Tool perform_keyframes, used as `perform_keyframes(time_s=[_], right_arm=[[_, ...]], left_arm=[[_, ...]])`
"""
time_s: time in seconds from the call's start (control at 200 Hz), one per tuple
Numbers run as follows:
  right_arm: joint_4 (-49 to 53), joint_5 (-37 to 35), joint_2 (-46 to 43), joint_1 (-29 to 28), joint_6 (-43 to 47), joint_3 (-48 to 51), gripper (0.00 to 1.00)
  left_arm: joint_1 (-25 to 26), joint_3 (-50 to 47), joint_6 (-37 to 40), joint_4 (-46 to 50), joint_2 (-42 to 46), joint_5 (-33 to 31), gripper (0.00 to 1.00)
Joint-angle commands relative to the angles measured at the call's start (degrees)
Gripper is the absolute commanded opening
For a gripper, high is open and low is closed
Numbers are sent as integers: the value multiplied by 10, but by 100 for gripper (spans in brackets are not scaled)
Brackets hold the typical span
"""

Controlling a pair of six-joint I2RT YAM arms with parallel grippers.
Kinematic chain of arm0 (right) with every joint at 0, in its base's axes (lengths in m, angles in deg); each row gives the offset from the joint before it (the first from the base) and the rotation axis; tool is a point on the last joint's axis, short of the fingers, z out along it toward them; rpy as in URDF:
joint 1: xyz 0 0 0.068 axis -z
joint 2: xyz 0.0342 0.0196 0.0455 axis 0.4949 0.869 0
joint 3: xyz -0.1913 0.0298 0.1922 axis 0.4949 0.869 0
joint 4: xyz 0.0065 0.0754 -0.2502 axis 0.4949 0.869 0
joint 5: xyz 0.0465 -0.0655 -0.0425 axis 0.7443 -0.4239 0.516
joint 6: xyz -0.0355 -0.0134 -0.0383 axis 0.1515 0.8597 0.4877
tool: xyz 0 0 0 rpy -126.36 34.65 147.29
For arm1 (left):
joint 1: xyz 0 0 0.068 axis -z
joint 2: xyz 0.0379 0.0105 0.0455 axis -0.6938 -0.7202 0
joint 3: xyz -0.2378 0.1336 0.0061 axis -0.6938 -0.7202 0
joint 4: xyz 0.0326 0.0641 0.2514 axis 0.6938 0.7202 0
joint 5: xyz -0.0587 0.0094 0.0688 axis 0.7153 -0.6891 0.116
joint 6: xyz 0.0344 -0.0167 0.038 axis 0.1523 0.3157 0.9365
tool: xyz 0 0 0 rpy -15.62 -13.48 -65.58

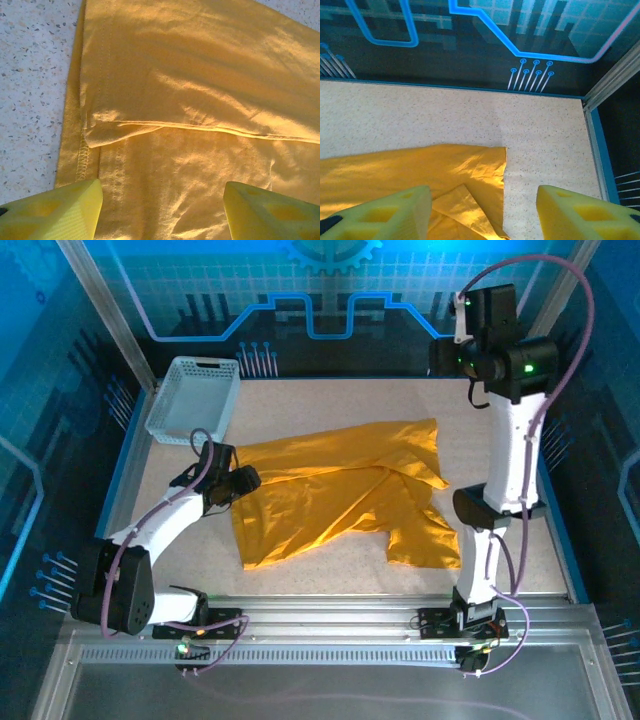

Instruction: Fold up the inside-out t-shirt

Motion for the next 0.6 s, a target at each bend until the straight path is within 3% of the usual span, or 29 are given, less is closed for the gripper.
perform_keyframes(time_s=[0.0, 0.12, 0.22, 0.405, 0.595], right_arm=[[-32, 31, -145, -37, 58, 127, 65], [-221, 24, -327, -51, 56, 491, 73], [-373, 76, -441, -21, 35, 741, 77], [-486, 155, -452, 18, -39, 963, 74], [-581, 197, -385, 63, -94, 1080, 73]], left_arm=[[3, -3, 12, -5, 16, 10, 67], [2, 13, 22, 7, 14, 9, 67], [3, 22, 22, 24, 17, 3, 67], [11, 7, 10, 59, 35, -1, 62], [15, -17, -4, 70, 19, -14, 60]])
